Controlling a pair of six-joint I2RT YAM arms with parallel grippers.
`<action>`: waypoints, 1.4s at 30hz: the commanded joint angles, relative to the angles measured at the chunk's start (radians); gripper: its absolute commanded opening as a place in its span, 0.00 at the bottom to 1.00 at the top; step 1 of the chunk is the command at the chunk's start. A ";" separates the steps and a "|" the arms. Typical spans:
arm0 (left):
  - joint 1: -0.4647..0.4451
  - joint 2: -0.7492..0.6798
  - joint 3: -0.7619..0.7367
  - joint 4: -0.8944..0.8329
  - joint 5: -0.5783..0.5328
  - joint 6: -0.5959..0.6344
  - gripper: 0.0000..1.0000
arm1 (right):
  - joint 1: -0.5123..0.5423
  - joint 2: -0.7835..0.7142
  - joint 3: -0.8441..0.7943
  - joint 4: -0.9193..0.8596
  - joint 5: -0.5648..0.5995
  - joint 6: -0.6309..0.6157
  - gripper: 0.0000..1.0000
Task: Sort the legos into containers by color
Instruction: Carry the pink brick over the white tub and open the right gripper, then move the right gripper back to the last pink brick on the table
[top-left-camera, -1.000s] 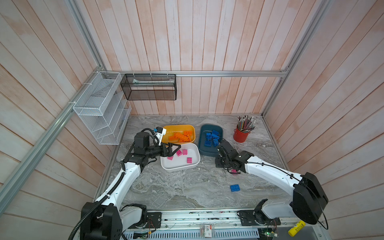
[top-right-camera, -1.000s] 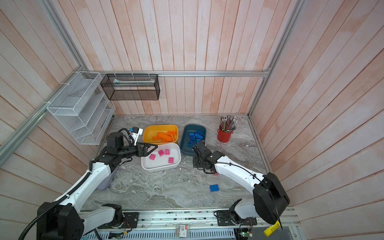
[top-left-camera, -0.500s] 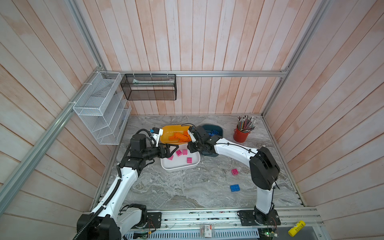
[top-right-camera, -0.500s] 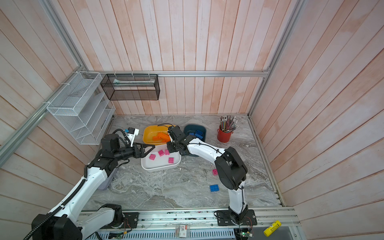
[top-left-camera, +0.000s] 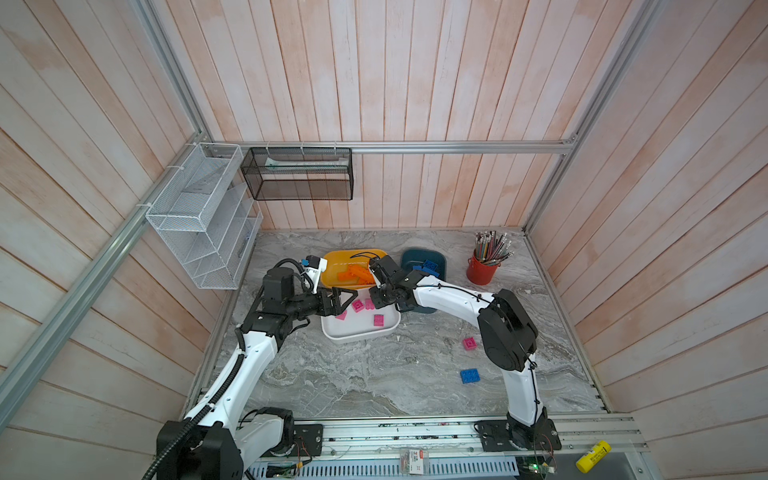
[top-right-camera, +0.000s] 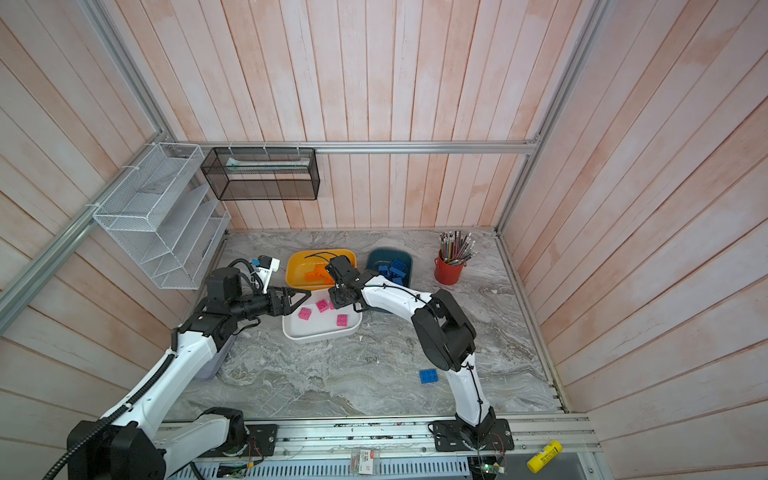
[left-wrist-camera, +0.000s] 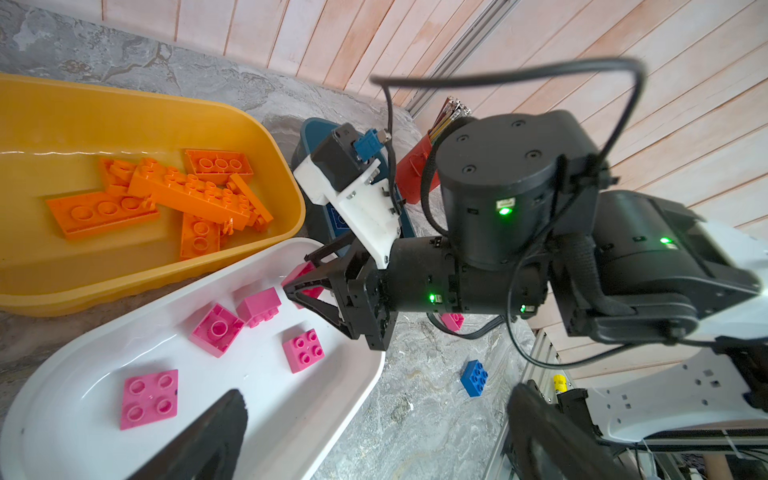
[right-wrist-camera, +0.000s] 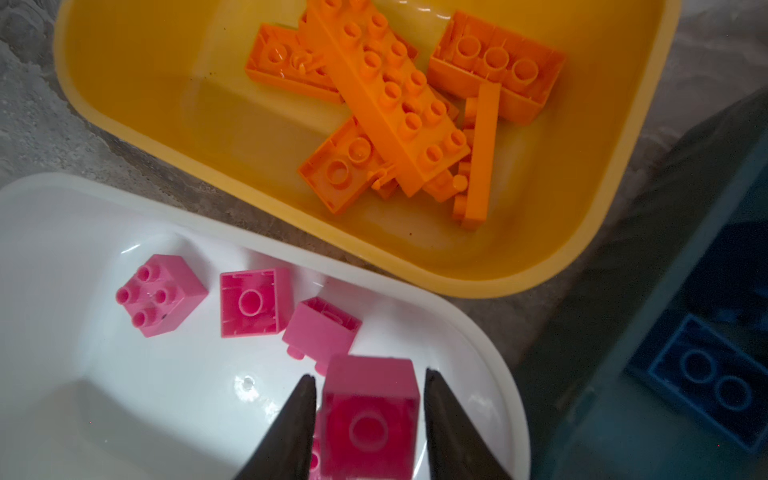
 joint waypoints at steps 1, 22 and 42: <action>0.004 0.006 -0.011 0.017 0.004 0.009 1.00 | 0.004 -0.058 0.001 -0.050 0.049 -0.006 0.49; -0.010 0.001 -0.038 0.047 0.027 -0.008 0.99 | -0.235 -0.816 -0.661 -0.256 0.122 0.007 0.73; -0.009 0.015 -0.038 0.029 0.020 0.020 1.00 | -0.358 -0.733 -0.934 -0.097 0.069 0.163 0.75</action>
